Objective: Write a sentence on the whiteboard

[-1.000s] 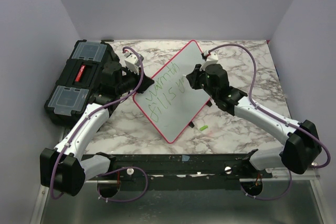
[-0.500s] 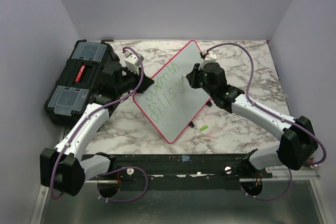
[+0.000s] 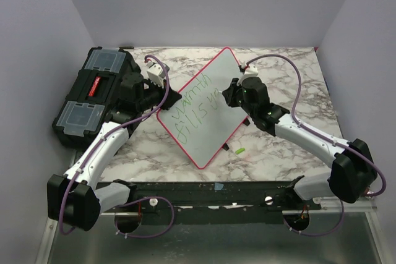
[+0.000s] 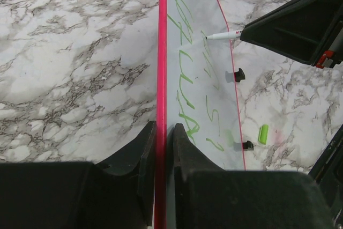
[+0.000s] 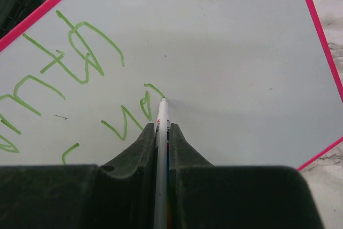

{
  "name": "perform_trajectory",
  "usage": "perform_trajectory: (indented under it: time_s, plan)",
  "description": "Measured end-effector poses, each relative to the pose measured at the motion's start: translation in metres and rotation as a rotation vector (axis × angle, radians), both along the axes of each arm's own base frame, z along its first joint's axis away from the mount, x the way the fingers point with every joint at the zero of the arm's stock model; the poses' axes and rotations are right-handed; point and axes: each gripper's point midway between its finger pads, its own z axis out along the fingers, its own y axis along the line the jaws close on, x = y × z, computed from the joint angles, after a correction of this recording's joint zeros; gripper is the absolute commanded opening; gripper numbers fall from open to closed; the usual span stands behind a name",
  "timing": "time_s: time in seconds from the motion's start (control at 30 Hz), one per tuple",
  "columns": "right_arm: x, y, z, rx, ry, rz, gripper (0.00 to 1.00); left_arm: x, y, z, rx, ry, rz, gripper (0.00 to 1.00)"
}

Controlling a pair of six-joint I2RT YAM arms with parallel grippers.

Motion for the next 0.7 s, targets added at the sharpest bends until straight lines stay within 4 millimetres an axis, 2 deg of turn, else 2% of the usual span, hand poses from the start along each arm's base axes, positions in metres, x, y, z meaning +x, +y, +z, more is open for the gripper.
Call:
perform_trajectory:
  time_s: [0.23, 0.53, 0.7]
  plan:
    - [-0.0067, -0.0046, -0.0092, -0.002, 0.018, 0.0, 0.0, 0.0, 0.0, 0.0001, 0.0, 0.0, 0.0, 0.0]
    - [-0.0047, -0.0058, -0.0083, -0.008, 0.016, -0.012, 0.01, 0.0, 0.0, -0.0002, 0.0, 0.0, 0.0, 0.0]
    - [0.0032, -0.0039, -0.002, -0.012, 0.005, -0.027, 0.01, 0.0, 0.0001, -0.0002, 0.0, 0.0, 0.0, 0.0]
